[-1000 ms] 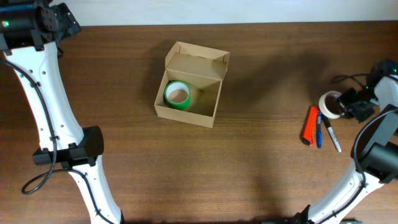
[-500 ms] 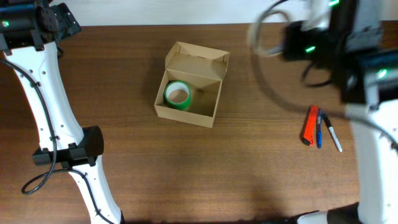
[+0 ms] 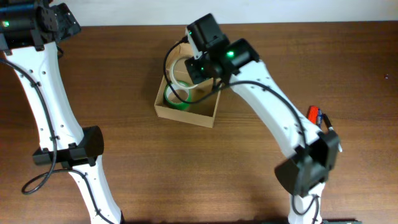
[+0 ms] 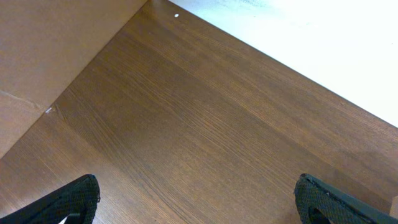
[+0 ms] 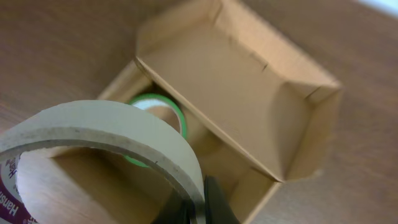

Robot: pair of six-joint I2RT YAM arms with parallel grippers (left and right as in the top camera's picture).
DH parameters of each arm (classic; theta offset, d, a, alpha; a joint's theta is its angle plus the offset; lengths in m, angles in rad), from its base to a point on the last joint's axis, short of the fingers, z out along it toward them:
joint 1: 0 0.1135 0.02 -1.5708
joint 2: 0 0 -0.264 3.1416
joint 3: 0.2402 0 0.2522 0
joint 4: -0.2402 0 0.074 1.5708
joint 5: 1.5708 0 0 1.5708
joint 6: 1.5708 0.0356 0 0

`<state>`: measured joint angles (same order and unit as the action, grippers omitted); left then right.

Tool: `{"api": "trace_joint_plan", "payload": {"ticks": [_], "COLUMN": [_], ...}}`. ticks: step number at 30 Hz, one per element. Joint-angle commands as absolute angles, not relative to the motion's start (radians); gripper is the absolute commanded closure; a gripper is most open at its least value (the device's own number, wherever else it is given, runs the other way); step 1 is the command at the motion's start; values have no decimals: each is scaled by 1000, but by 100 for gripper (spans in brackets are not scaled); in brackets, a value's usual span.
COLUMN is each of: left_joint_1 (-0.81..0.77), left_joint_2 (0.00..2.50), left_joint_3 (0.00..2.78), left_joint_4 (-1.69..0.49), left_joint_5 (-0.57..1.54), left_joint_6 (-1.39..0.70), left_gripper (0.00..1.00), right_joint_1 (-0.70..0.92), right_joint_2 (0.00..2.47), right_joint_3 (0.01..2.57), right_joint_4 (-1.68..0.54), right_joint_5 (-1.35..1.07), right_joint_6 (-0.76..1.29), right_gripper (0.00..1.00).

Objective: Pack container
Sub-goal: 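Carry the white tape into the box and place it on the green tape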

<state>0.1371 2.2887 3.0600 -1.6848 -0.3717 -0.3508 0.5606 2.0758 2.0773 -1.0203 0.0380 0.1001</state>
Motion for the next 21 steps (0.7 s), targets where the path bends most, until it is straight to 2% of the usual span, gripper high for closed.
{"api": "trace_joint_plan", "payload": {"ticks": [1,21], "left_joint_1": [141,141], "left_joint_2": [2275,2275], "left_joint_3": [3057,3057], "left_joint_4": [-1687,-1687], "left_joint_5": [-382,-382], "left_joint_6": [-342,-342], "left_gripper": [0,0], "right_joint_1": [556,584], "right_joint_2": [2117,2312], "right_joint_3": [2081,2080], "right_joint_4": [-1012,-1009], "right_joint_5": [-4,-42], "right_joint_6": [109,112], "right_gripper": [96,96]}}
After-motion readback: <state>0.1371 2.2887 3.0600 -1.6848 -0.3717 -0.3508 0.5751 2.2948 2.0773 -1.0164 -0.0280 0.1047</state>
